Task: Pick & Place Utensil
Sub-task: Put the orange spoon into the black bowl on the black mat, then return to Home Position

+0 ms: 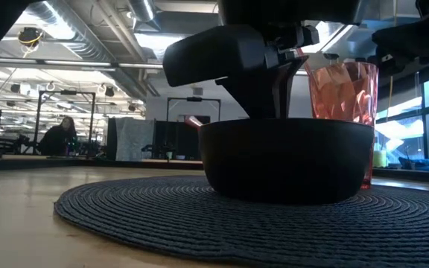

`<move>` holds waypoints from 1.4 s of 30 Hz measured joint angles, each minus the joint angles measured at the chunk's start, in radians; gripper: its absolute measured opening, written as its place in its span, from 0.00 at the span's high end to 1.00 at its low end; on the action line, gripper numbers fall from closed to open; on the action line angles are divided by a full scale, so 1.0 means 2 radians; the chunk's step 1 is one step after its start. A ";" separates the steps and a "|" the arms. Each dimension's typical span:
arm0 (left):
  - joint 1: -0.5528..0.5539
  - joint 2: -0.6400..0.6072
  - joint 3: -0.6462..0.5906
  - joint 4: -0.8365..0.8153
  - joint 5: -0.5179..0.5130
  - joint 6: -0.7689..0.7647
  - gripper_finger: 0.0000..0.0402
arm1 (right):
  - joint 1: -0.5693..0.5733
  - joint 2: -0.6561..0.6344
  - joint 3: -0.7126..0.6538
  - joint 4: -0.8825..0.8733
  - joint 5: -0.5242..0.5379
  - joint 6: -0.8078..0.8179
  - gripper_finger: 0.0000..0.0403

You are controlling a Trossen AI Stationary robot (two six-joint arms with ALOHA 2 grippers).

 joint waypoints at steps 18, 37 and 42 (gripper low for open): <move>-0.015 -0.159 -0.012 -0.089 0.008 -0.084 0.99 | 0.000 0.000 0.000 -0.002 0.000 0.005 0.94; 0.065 -0.818 -0.820 0.638 0.118 -0.093 1.00 | 0.000 0.000 0.000 -0.004 0.000 0.008 0.94; 0.077 -0.959 -0.976 0.743 0.118 -0.115 0.99 | 0.000 0.000 0.000 -0.003 0.000 0.009 0.94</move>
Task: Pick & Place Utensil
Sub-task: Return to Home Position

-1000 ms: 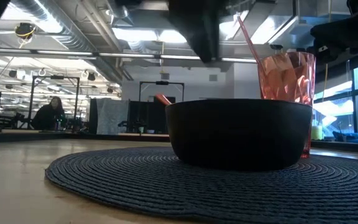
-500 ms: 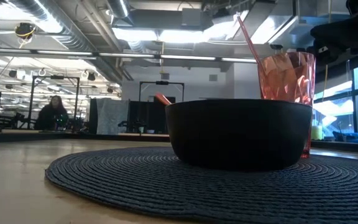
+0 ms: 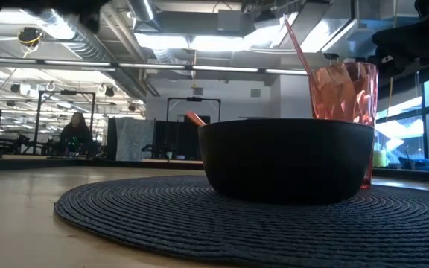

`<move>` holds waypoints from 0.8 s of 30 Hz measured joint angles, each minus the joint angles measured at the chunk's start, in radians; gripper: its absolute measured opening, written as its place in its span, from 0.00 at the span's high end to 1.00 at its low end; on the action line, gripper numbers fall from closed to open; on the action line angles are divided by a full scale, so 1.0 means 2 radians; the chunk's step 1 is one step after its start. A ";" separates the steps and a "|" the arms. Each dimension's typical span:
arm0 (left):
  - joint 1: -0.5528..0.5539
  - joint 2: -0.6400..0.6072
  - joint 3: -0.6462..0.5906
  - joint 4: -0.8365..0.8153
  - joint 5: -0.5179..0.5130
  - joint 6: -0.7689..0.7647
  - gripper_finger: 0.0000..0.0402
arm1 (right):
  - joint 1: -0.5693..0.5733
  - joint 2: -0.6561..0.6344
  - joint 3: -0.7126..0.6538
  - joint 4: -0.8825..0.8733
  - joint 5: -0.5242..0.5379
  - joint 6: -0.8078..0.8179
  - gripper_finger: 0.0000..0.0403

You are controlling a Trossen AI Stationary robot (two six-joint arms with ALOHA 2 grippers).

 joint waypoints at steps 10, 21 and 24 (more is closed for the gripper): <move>0.019 -0.120 -0.114 0.016 -0.024 -0.030 1.00 | 0.000 0.000 0.000 0.001 0.000 0.005 0.99; 0.019 -0.144 -0.166 0.039 -0.013 -0.013 1.00 | 0.000 0.000 0.000 0.018 0.000 0.003 0.99; 0.019 -0.147 -0.175 0.042 -0.013 -0.013 1.00 | 0.000 0.000 0.000 0.020 -0.004 0.002 0.99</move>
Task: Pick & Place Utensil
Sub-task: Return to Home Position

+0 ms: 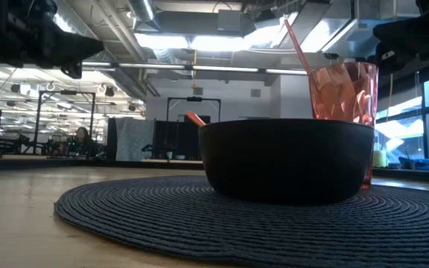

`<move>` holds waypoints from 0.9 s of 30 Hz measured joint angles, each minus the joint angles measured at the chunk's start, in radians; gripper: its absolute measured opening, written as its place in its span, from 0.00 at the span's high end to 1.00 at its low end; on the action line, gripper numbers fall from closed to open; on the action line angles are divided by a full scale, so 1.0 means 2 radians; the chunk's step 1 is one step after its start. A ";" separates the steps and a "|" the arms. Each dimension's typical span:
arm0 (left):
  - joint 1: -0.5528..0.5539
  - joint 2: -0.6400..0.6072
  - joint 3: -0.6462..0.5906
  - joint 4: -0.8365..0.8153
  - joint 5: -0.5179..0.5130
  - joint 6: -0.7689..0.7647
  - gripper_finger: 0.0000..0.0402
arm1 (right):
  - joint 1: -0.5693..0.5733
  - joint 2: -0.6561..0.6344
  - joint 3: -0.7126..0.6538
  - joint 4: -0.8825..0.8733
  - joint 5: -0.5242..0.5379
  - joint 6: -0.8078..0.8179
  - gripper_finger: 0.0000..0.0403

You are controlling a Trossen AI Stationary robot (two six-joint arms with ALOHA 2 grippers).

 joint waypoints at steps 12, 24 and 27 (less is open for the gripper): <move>-0.001 0.000 -0.001 -0.012 0.053 0.000 1.00 | 0.000 0.000 0.000 0.024 -0.032 0.001 0.99; -0.002 -0.062 0.068 -0.143 0.047 0.004 0.99 | 0.000 -0.047 0.007 0.003 -0.046 -0.001 1.00; -0.002 -0.093 0.083 -0.174 0.047 0.008 1.00 | 0.000 -0.047 0.012 -0.007 -0.049 -0.002 1.00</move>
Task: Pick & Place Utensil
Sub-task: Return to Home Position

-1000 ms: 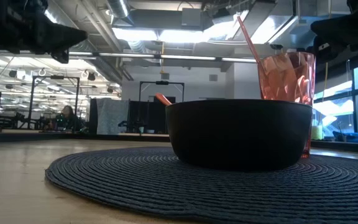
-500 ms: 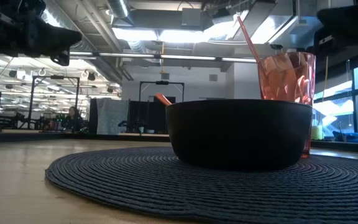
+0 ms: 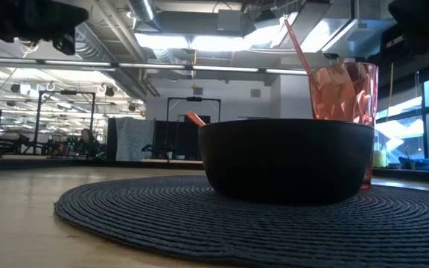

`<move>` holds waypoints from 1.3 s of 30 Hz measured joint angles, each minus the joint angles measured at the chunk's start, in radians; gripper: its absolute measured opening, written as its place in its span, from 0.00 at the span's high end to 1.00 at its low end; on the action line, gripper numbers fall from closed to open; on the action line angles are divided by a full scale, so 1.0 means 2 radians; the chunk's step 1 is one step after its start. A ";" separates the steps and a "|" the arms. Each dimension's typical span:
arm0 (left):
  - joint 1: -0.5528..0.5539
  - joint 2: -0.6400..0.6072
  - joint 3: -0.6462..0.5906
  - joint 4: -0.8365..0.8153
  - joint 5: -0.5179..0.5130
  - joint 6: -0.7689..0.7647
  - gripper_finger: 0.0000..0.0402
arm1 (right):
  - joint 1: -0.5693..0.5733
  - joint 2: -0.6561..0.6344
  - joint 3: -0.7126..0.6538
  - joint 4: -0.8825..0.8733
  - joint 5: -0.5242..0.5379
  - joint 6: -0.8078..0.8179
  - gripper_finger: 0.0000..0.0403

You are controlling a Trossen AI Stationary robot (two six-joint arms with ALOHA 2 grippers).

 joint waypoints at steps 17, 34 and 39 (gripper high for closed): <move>-0.001 -0.036 -0.084 0.013 0.051 -0.006 0.99 | 0.000 0.000 -0.015 0.010 0.017 0.008 0.99; 0.000 -0.033 -0.084 0.014 0.046 -0.006 1.00 | 0.000 0.000 -0.016 -0.001 0.031 0.012 0.99; 0.000 -0.033 -0.084 0.014 0.044 -0.008 0.99 | 0.000 0.000 -0.016 -0.001 0.031 0.012 0.99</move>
